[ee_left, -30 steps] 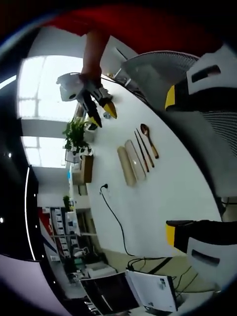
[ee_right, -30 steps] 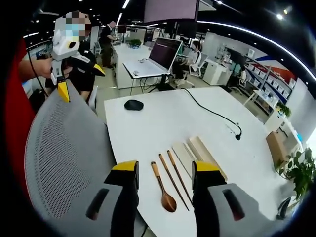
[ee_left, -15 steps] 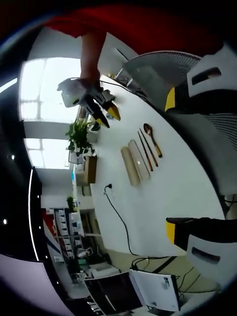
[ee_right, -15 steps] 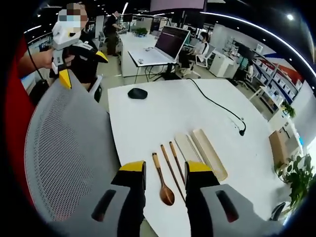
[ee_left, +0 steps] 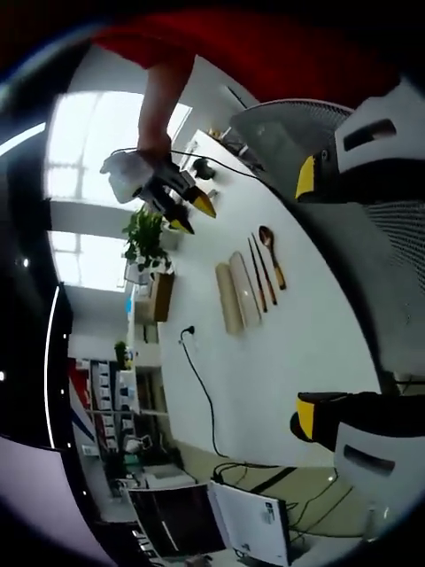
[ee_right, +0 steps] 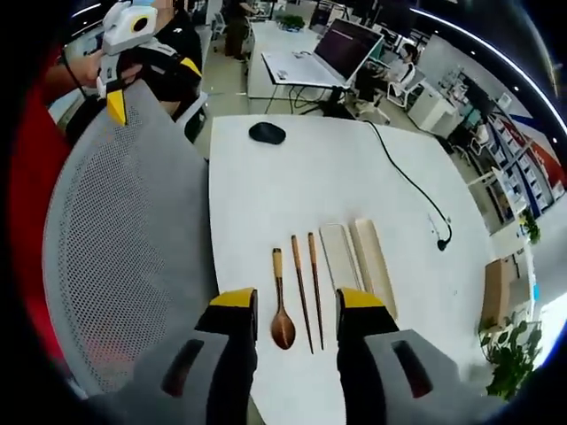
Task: Arrange the utensils inside the cutlery case until each visible utensil rests in its matching compartment.
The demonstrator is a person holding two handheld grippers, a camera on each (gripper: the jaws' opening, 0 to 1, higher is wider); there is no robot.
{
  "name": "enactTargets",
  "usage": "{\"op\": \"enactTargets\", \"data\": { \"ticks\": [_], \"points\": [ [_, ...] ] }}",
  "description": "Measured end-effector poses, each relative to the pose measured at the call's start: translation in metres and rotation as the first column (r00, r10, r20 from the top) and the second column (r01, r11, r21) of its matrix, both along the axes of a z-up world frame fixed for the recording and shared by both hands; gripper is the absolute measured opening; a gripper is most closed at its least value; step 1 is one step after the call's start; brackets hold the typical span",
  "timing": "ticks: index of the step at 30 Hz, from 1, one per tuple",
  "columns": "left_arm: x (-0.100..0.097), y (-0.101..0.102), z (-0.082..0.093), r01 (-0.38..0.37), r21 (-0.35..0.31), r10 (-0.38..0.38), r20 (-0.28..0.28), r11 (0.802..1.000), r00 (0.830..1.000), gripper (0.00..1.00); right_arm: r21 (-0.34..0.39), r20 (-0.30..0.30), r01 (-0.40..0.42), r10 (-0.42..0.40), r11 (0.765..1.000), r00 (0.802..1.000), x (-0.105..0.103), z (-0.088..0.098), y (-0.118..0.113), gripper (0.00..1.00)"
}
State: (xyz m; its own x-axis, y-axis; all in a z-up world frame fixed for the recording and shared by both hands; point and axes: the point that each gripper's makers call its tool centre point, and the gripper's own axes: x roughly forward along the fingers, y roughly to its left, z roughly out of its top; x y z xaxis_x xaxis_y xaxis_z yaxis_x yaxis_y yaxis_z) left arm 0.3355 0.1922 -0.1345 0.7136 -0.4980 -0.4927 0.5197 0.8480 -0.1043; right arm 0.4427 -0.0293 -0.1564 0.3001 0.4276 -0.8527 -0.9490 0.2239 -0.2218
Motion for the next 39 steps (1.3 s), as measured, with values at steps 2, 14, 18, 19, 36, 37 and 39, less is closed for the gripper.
{"op": "enactTargets", "data": {
  "ticks": [2, 14, 18, 19, 36, 37, 39],
  "points": [
    [0.000, 0.000, 0.000, -0.008, -0.004, 0.008, -0.003, 1.000, 1.000, 0.94, -0.006, -0.006, -0.005, 0.005, 1.000, 1.000, -0.001, -0.001, 0.001, 0.29],
    [-0.006, -0.001, 0.002, -0.009, -0.030, 0.009, -0.009, 1.000, 1.000, 1.00, 0.046, -0.077, 0.021, -0.018, 0.999, 0.997, -0.006, -0.002, 0.008, 0.41],
    [-0.007, -0.001, 0.001, -0.005, -0.012, 0.005, -0.013, 1.000, 1.000, 1.00, 0.019, -0.070, -0.003, 0.004, 1.000, 0.998, -0.005, -0.006, 0.005, 0.41],
    [-0.007, -0.001, 0.001, -0.007, -0.012, 0.007, -0.014, 1.000, 1.000, 1.00, 0.016, -0.069, -0.008, 0.009, 1.000, 0.998, -0.004, -0.007, 0.005, 0.41],
    [-0.003, 0.007, 0.012, -0.053, -0.039, 0.055, 0.047, 0.998, 0.997, 0.96, 0.003, -0.084, 0.024, -0.023, 1.000, 0.996, 0.009, -0.030, 0.006, 0.40],
    [-0.002, 0.005, 0.012, -0.045, -0.039, 0.047, 0.048, 0.998, 0.998, 0.98, 0.002, -0.090, 0.022, -0.022, 1.000, 0.996, 0.009, -0.032, 0.007, 0.40],
    [0.002, 0.011, 0.012, -0.064, 0.019, 0.063, 0.069, 0.998, 0.996, 1.00, 0.004, -0.096, 0.022, -0.022, 1.000, 0.995, 0.009, -0.035, 0.009, 0.42]
  ]
}}
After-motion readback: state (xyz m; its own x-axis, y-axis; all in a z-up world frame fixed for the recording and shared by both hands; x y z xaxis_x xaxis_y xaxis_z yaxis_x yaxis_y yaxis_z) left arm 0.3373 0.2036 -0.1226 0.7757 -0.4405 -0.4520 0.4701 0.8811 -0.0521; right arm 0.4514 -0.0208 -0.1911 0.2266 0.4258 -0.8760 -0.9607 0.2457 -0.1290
